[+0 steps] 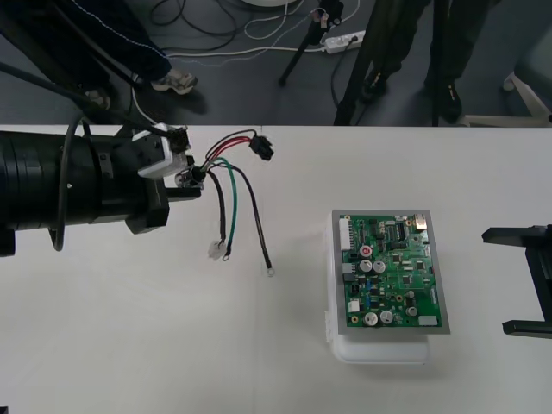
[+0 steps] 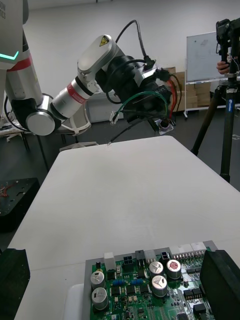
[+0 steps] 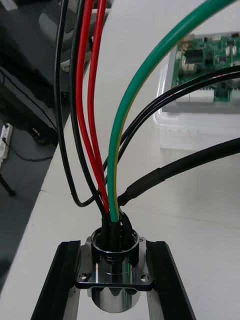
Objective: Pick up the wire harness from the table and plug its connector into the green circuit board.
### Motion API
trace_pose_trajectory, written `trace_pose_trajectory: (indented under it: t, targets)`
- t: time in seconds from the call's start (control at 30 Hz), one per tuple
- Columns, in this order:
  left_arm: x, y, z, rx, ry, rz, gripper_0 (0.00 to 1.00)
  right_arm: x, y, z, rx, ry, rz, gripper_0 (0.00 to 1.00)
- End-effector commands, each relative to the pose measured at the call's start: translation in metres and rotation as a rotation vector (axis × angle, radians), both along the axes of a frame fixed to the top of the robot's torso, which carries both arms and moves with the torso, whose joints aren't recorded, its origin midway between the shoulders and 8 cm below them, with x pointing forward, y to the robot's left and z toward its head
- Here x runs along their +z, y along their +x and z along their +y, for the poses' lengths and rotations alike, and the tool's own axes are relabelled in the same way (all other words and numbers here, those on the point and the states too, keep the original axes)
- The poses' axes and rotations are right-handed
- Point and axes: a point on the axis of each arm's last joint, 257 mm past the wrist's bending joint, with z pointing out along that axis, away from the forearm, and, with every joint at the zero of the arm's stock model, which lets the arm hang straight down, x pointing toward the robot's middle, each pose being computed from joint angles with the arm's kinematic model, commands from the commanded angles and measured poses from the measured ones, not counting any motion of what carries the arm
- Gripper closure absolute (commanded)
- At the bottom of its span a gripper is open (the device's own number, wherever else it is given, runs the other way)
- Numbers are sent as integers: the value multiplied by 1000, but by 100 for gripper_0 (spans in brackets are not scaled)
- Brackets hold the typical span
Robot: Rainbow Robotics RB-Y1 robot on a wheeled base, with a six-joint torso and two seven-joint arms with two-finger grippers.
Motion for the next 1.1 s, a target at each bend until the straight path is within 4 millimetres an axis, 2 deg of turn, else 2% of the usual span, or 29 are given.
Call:
trace_pose_trajectory:
  t: [0.03, 0.53, 0.83, 1.1]
  targets:
    - [3, -16, -32, -10, -28, 8, 100, 13, 3, -4, -4, 17, -2, 0]
    - [2, -20, -80, 109, -43, 32, 100, 15, 3, -4, -3, 26, 28, 0]
    - [-12, -21, -93, 151, -9, 52, 100, 17, 2, -4, -4, 39, 44, 0]
    - [-11, -20, -105, 170, -5, 43, 100, 17, 1, -8, -15, 45, 69, 0]
